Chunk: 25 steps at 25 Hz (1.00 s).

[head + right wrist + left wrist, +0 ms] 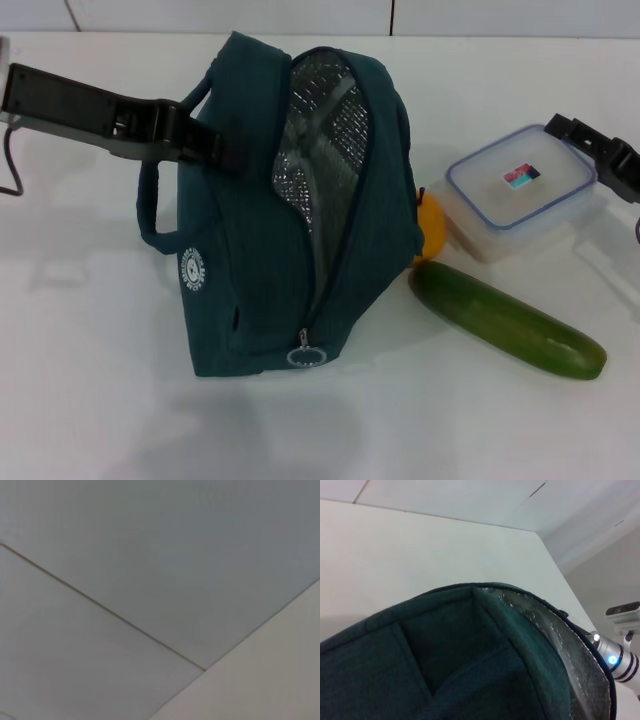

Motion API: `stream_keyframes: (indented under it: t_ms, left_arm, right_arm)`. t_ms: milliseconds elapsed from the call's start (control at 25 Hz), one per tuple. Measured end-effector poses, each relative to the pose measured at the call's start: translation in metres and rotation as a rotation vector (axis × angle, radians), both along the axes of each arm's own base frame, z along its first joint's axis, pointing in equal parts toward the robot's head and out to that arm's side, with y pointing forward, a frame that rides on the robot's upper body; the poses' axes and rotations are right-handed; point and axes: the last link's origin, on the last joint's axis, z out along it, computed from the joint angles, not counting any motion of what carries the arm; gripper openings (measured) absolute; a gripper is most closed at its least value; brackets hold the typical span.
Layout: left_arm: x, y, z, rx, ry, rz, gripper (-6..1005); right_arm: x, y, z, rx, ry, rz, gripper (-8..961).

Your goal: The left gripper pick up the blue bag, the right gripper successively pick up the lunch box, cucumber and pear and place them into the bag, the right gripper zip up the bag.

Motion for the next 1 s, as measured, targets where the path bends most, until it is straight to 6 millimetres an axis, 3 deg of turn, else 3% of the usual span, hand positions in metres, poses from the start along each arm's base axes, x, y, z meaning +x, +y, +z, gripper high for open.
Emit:
stream_keyframes:
  t_ms: [800,1000]
  left_arm:
    - [0.000,0.000,0.001,0.003,-0.004,0.003,42]
    - [-0.001,0.000,0.000,0.001,-0.004,0.004,42]
  right_arm:
    - [-0.014,-0.013,0.007,-0.008,0.150,0.081,837]
    - [-0.017,-0.013,0.006,-0.013,0.161,0.092,767]
